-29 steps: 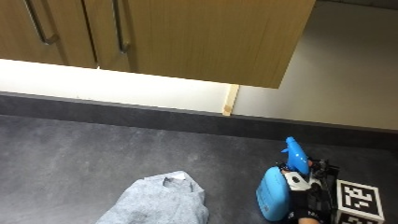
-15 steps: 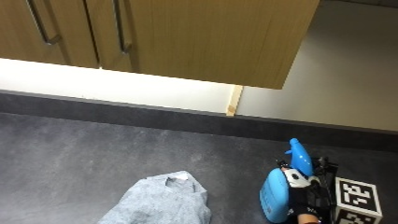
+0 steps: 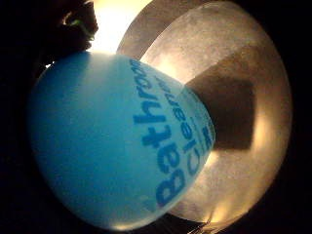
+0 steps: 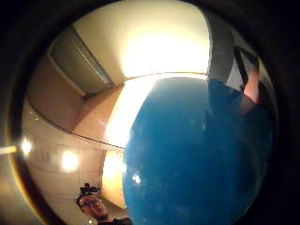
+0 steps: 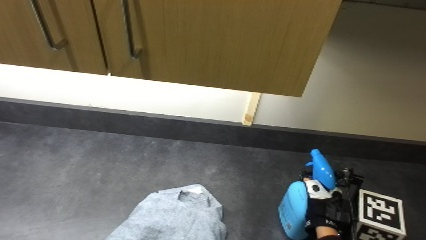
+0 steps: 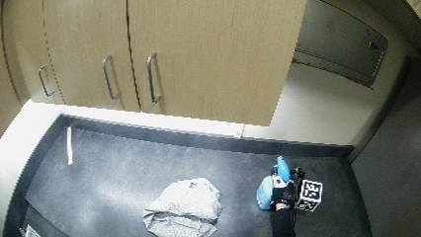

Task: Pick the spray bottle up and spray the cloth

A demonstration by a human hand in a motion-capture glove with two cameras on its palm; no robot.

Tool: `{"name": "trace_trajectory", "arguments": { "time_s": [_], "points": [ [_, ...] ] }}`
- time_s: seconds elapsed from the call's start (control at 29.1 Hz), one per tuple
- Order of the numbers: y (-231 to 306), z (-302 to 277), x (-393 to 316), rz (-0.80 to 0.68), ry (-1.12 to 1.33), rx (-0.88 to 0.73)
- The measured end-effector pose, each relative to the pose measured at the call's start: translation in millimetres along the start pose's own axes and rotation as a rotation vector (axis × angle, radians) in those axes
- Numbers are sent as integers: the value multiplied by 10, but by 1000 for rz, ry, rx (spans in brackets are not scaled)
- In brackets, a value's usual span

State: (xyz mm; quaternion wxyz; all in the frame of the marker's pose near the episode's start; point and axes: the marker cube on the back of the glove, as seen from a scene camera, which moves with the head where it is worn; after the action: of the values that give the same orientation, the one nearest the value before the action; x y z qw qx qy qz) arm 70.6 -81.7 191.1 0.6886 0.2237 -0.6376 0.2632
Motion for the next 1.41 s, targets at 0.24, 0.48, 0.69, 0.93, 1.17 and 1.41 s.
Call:
{"name": "trace_trajectory", "arguments": {
  "time_s": [0.24, 0.48, 0.69, 0.93, 1.17, 1.41],
  "points": [
    [-19, 2, 33, -12, 11, -8],
    [-2, 9, 21, -11, 8, 2],
    [15, -8, -102, -5, -2, 46],
    [-215, -134, -244, -77, 35, 98],
    [-141, -246, -986, -194, 39, 142],
    [-57, -298, -1286, -256, 46, 156]
  ]
}}
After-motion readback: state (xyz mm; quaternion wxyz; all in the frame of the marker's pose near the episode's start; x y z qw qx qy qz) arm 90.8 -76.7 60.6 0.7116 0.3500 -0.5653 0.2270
